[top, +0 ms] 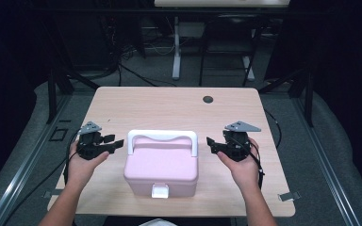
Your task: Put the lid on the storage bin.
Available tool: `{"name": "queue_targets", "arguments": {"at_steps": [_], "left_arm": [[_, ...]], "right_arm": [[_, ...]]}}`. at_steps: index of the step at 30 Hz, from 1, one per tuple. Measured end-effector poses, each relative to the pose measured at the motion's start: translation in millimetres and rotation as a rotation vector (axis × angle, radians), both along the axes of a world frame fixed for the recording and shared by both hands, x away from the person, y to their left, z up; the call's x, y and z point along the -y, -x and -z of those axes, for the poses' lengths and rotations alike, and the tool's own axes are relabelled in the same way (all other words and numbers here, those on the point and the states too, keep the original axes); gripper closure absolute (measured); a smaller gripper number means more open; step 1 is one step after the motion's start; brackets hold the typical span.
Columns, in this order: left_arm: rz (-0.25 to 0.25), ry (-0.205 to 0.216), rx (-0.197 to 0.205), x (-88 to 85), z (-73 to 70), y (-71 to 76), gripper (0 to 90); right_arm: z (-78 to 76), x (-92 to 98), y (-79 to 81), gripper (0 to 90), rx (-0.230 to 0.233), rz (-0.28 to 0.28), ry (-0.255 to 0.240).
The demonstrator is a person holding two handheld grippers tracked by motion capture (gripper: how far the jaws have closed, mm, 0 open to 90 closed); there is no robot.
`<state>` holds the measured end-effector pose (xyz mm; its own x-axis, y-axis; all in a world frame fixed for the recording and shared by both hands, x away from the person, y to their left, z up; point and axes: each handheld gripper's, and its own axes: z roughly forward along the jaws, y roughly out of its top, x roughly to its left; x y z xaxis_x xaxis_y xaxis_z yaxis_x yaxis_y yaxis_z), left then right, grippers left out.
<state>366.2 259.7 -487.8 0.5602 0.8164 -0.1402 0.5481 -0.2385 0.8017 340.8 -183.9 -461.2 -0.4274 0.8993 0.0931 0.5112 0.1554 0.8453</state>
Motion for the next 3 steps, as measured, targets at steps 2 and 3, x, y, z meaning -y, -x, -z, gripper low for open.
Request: {"name": "queue_targets", "arguments": {"at_steps": [2, 3], "left_arm": [[0.013, 0.010, 0.000, -1.3, 1.8, 1.9, 49.9], [0.013, 0.010, 0.000, -1.3, 1.8, 1.9, 49.9]], "right_arm": [[0.6, -0.5, -0.6, 31.1, -0.002, -0.004, 0.009], [0.7, -0.8, -0.7, 31.1, -0.003, -0.007, 0.016]]}}
